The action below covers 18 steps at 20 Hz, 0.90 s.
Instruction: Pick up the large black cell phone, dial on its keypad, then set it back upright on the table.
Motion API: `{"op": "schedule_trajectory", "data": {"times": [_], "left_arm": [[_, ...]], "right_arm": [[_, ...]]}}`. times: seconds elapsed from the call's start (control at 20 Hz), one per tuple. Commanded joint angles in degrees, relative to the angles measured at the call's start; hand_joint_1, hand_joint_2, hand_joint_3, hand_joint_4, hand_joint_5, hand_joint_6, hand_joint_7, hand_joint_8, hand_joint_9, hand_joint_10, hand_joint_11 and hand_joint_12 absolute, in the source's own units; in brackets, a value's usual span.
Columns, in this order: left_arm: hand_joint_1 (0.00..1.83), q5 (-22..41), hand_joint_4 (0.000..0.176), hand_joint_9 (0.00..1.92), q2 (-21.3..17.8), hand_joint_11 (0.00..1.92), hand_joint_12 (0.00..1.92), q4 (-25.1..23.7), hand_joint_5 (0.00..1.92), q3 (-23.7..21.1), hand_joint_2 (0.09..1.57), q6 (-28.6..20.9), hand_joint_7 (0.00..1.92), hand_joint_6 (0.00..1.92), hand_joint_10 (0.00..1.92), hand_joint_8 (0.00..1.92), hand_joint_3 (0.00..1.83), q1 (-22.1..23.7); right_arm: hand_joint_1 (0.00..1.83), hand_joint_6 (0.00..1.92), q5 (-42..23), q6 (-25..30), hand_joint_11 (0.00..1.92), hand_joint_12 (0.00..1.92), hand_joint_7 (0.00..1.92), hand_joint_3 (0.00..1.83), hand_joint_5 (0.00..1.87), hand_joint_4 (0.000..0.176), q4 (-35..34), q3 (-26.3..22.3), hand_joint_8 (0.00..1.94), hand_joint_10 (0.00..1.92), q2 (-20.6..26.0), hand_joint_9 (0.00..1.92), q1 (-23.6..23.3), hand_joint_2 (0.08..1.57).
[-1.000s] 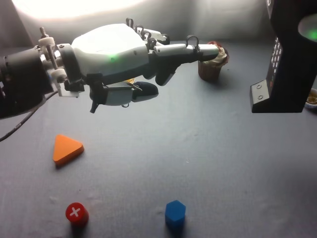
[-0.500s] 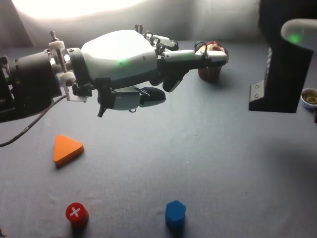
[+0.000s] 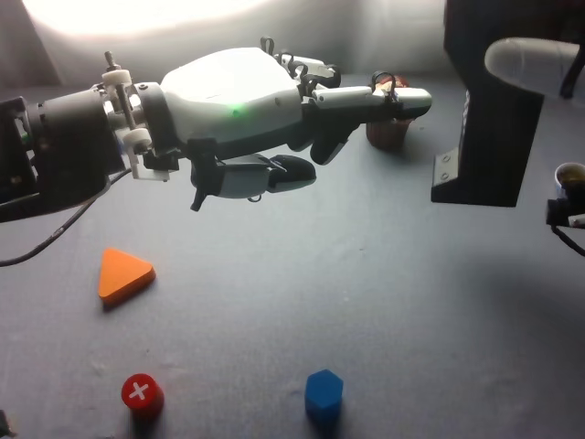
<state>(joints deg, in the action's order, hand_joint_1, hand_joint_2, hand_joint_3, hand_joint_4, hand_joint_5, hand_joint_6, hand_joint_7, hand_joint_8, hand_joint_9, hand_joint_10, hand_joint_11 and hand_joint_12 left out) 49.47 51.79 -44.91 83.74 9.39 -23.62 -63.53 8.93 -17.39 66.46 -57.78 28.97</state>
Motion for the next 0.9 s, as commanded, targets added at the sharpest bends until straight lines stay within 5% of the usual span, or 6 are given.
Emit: {"op": "schedule_trajectory", "data": {"times": [0.0,0.8,0.85], "left_arm": [[1.30,5.2,0.167,0.70,0.3,0.35,1.92,3.1,0.06,-0.2,1.30,0.4,0.63,0.00,1.92,1.63,0.00,1.5],[1.30,-2.6,0.166,0.70,3.9,0.29,1.92,4.2,0.05,-0.2,1.29,6.5,0.65,0.00,1.92,1.60,0.00,3.0],[1.30,-2.6,0.148,0.72,4.1,0.30,1.92,4.2,0.04,-0.3,1.29,6.4,0.64,0.00,1.92,1.62,0.00,3.4]], "right_arm": [[1.49,0.82,-8.6,1.1,0.79,1.63,0.94,0.00,0.97,0.000,-0.4,0.3,0.94,1.16,0.8,0.92,-1.0,1.11],[1.49,0.93,-8.1,1.1,0.78,1.64,0.93,0.00,0.90,0.000,-0.3,-0.8,0.96,1.16,0.7,0.91,-2.7,1.12],[1.49,0.91,-8.1,1.1,0.80,1.63,0.93,0.00,0.92,0.000,-0.3,-0.8,0.95,1.15,0.8,0.91,-2.7,1.12]]}}
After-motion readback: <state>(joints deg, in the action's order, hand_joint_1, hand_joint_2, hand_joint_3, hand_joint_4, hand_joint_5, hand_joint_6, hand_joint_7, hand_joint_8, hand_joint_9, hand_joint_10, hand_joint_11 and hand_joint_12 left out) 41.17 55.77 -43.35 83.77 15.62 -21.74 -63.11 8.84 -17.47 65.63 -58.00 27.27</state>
